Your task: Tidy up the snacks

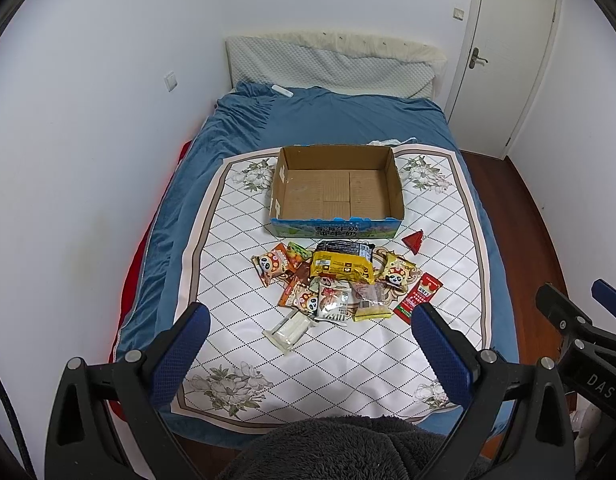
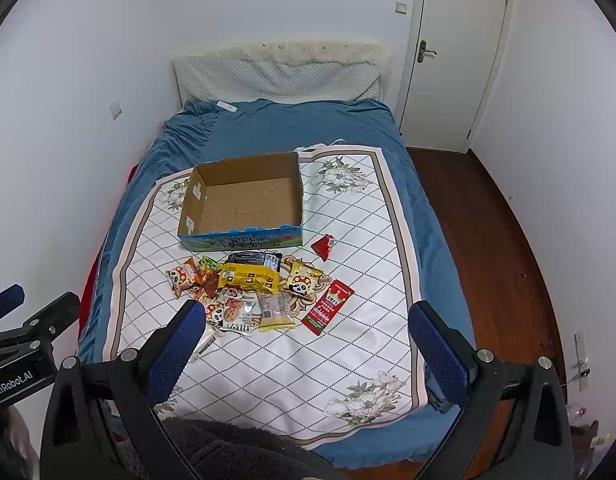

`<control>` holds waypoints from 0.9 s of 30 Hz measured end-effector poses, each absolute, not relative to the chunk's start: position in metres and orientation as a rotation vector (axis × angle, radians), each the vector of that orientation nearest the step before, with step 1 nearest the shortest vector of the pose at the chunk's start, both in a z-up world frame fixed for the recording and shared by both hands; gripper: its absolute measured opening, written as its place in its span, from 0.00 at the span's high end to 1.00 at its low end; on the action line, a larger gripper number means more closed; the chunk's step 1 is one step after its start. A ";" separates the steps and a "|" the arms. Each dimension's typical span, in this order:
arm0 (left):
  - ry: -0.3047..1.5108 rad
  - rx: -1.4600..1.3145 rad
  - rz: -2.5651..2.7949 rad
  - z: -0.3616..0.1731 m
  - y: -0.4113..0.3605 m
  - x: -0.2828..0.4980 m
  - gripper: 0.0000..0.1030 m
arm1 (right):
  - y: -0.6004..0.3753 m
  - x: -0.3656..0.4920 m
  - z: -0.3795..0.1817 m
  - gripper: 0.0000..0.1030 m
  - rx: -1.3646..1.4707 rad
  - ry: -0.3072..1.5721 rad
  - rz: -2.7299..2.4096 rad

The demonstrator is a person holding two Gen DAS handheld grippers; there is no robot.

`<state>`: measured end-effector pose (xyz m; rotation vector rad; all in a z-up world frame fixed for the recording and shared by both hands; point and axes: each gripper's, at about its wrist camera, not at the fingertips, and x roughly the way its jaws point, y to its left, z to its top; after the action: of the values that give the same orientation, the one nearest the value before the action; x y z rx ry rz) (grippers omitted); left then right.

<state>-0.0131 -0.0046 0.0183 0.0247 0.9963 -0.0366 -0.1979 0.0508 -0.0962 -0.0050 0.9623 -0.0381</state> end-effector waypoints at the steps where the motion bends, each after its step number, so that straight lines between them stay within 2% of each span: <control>1: 0.996 0.025 -0.038 0.018 -0.005 -0.013 0.00 | 0.051 -0.198 -0.096 0.00 -0.004 0.962 -0.038; 18: 1.012 0.013 -0.030 0.010 -0.005 -0.007 0.00 | 0.050 -0.193 -0.107 0.00 0.013 0.989 -0.025; 25: 1.093 0.009 0.040 -0.043 0.005 0.034 0.00 | 0.041 -0.157 -0.153 0.00 0.069 1.091 -0.006; 27: 1.134 0.018 0.061 -0.068 0.009 0.050 0.00 | 0.047 -0.127 -0.186 0.00 0.013 1.128 0.024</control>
<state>0.0498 0.0090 -0.0679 0.0180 1.1339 0.0607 -0.1269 0.0474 -0.1862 0.0128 1.1278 0.0239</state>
